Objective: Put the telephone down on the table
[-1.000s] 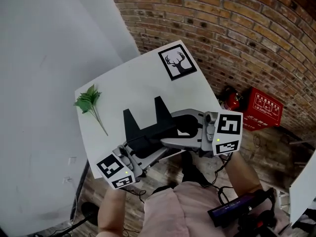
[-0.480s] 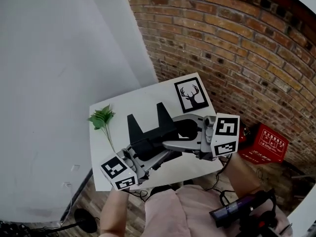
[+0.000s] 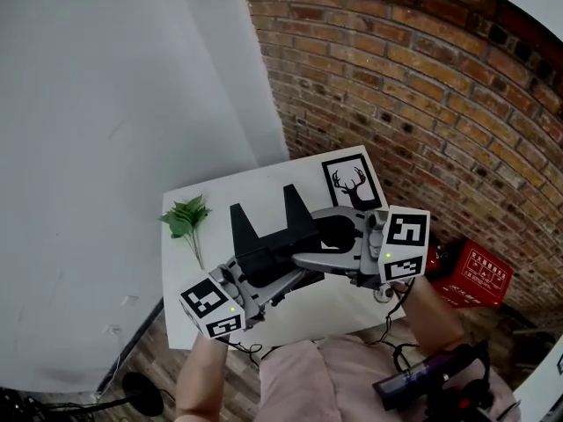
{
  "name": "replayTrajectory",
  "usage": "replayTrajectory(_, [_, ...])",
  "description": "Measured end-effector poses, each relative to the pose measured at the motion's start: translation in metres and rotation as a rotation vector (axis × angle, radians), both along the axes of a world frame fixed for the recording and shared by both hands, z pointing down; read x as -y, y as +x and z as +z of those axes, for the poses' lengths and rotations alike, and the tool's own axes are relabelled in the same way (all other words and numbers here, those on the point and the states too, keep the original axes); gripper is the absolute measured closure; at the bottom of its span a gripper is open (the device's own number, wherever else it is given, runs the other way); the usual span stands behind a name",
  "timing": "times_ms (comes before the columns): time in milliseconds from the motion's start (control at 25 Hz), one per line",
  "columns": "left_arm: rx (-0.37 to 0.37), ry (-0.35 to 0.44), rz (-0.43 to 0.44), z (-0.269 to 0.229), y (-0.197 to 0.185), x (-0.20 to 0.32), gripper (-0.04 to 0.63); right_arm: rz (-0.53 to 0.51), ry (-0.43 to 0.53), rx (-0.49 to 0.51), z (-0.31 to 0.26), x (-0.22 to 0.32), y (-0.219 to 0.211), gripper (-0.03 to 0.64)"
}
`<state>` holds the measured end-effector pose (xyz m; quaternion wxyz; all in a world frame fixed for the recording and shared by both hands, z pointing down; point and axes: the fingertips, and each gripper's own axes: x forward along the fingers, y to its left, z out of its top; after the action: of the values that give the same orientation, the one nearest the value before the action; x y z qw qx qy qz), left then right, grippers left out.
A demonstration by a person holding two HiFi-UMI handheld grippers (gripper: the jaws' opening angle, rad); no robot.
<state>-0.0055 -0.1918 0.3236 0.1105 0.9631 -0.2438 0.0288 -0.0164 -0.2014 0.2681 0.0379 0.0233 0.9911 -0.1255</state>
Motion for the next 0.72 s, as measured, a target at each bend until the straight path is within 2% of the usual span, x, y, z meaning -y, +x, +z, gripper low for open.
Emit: replayTrajectory(720, [-0.048, -0.178, 0.053, 0.076, -0.040, 0.030, 0.428, 0.046, -0.177, -0.062, 0.077, 0.040, -0.042, 0.419])
